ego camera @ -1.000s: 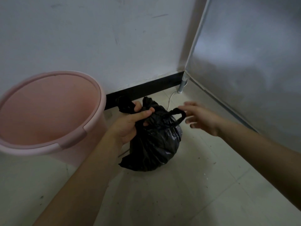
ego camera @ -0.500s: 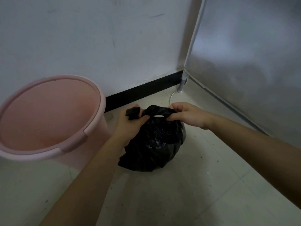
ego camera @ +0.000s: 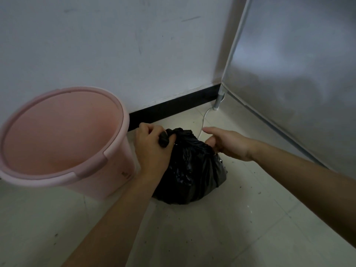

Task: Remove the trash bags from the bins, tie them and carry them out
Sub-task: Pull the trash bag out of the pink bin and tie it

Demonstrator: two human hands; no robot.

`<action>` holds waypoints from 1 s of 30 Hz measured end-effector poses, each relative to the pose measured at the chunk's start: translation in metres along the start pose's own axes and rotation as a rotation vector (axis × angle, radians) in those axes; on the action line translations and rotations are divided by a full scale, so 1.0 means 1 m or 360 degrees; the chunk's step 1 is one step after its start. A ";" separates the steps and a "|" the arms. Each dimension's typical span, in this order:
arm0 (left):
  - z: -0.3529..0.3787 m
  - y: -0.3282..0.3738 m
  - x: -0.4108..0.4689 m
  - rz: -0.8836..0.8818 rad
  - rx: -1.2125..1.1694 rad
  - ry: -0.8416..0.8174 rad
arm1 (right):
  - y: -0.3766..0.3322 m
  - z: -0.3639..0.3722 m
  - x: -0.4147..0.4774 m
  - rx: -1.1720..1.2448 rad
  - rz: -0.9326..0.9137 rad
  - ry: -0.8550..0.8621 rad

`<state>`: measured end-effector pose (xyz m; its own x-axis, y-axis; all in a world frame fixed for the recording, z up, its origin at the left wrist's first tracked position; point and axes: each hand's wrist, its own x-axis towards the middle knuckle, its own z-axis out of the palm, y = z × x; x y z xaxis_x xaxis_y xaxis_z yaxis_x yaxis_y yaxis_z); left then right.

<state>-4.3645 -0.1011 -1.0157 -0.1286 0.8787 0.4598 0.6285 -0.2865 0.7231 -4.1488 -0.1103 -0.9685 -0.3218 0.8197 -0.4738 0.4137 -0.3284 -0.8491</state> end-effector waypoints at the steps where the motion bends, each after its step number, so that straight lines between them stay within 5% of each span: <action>1: 0.000 0.000 0.000 0.0002 -0.0018 -0.0008 | -0.002 0.002 0.000 -0.0052 0.0024 0.0027; 9: -0.001 0.002 0.000 -0.0189 -0.0377 -0.0245 | 0.008 0.002 0.003 -0.0036 0.0101 -0.0168; 15: -0.006 0.006 0.003 -0.0603 -0.1037 -0.0541 | 0.011 0.001 0.004 -0.0022 0.0104 -0.0121; 23: -0.016 0.004 0.006 -0.0501 -0.0950 -0.0684 | 0.010 0.004 0.011 0.0084 0.0049 0.0039; 30: -0.020 -0.003 0.016 -0.0429 -0.0855 -0.0583 | 0.003 0.001 0.007 -0.0265 -0.0110 0.0361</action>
<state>-4.3838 -0.0939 -1.0006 0.0997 0.9906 0.0939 0.1328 -0.1068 0.9854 -4.1505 -0.1059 -0.9746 -0.1629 0.9276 -0.3361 0.5376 -0.2022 -0.8186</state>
